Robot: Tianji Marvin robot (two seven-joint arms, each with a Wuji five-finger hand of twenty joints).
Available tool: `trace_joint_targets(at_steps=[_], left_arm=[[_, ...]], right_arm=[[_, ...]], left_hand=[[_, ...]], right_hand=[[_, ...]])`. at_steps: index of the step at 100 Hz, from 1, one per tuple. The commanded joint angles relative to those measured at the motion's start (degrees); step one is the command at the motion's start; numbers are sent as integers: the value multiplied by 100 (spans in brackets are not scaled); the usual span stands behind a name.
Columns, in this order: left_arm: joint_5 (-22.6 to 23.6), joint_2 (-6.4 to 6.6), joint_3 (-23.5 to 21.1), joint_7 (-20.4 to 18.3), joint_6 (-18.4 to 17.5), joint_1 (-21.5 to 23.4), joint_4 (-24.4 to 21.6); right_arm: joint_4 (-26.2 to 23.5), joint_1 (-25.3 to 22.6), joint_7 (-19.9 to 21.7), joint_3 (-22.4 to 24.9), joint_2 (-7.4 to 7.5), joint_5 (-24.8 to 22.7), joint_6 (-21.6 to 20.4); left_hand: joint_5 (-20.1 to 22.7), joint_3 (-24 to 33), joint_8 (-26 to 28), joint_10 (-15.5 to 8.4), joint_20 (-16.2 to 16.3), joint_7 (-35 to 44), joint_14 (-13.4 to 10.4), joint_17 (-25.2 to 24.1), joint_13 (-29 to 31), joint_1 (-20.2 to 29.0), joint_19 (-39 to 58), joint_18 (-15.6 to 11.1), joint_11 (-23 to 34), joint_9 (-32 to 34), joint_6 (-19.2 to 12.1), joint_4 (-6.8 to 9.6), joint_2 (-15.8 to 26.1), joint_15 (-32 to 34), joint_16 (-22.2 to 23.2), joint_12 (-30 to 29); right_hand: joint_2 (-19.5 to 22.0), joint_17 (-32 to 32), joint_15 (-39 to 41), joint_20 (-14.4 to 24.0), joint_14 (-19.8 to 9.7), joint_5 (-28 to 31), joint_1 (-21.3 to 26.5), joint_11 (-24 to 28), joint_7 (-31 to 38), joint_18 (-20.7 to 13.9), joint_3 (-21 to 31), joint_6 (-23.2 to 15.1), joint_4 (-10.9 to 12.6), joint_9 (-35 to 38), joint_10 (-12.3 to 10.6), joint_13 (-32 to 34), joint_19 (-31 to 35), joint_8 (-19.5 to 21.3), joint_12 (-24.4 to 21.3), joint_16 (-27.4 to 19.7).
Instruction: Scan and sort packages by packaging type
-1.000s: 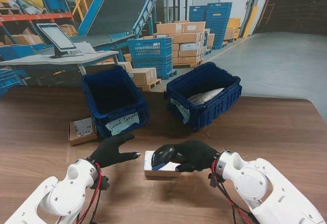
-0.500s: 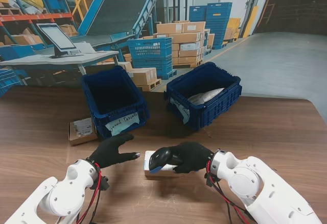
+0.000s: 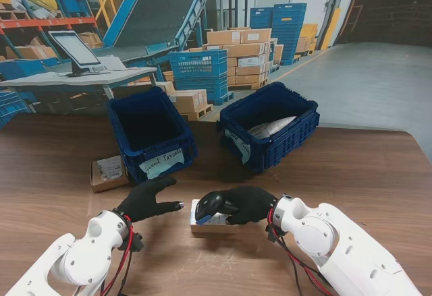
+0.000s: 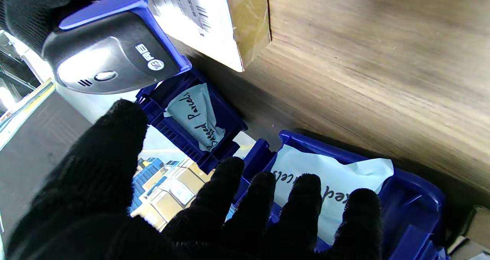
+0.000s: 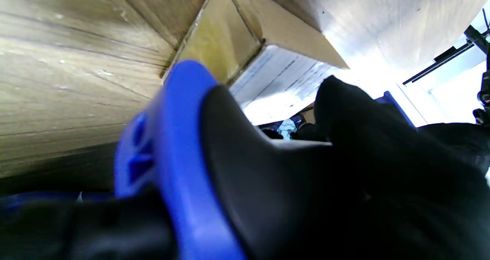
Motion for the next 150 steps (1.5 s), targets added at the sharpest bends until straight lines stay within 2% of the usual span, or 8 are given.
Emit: trace_joint_targets(at_steps=[1,34,50,71,84,104,128,150], left_arm=[[-26,-10,13,-110,-27,25,-14],[-48,-5,16,-139,-42,23,5],[-46,6,33,-185,-56,-6,29],[-91,37,157,-368,4,-165,122],[69,66,305,-439,-9,-286,200],[258,112,564,-569,-56,-462,303],[515,156,963,-673,-93,-748,447],[690,164,1352,-677,-33,-1061,617]], right_arm=[[24,36,70,-18,-53,8,27],[93,83,77,-64,-53,23,8],[-108,-52,75,62,-46,-29,44],[-752,-553,139,583,-29,-126,312],[-1242,-956,251,986,-16,-111,523],[-2038,-1589,336,1597,-37,34,990],[-2798,-2197,210,2138,-115,267,1586],[-3211,-2566,26,2447,-189,518,1987]], left_hand=[[69,-75,68,37,-57,69,88,-48,3,92,102,1,3,88,-65,33,210,69,-71,29],[69,-81,71,39,-64,68,82,-58,-3,94,89,-3,2,81,-63,34,214,66,-73,27],[38,-95,67,40,-67,55,91,-63,-26,77,83,-10,-8,45,-71,34,236,58,-77,21],[-48,-181,50,45,-84,20,109,-124,-127,57,25,-26,-37,-70,-72,34,312,11,-97,2],[-147,-261,24,43,-101,-24,112,-149,-201,4,-35,-35,-58,-169,-87,35,347,-25,-114,-16],[-581,-464,-75,60,-133,-198,148,-251,-433,-185,-184,-51,-117,-484,10,21,428,-123,-162,-58],[-904,-653,-182,22,-141,-313,141,-312,-617,-334,-340,-59,-176,-844,130,16,450,-202,-213,-113],[-1164,-775,-268,22,-136,-394,110,-375,-798,-373,-479,-64,-228,-1134,189,-1,446,-276,-269,-162]], right_hand=[[169,45,340,3,-541,-15,354,127,47,-37,274,-372,-16,76,104,405,63,11,62,204],[175,49,342,3,-533,-16,354,132,55,-27,270,-376,-15,72,104,399,68,7,60,203],[175,49,340,2,-543,-21,353,133,55,-23,268,-380,-15,73,105,400,66,6,58,202],[168,44,340,1,-534,-21,358,133,56,-34,266,-381,-16,73,105,402,63,5,57,201],[152,40,341,1,-529,-21,378,134,56,-25,271,-381,-16,73,105,402,60,5,56,201],[153,41,338,6,-528,-21,388,134,57,3,255,-381,-20,73,105,397,65,4,56,201],[156,27,340,11,-492,-8,404,128,51,6,234,-365,-18,75,116,395,63,-3,51,203],[154,25,337,14,-477,0,425,116,46,28,221,-354,-14,79,136,389,62,-8,47,207]])
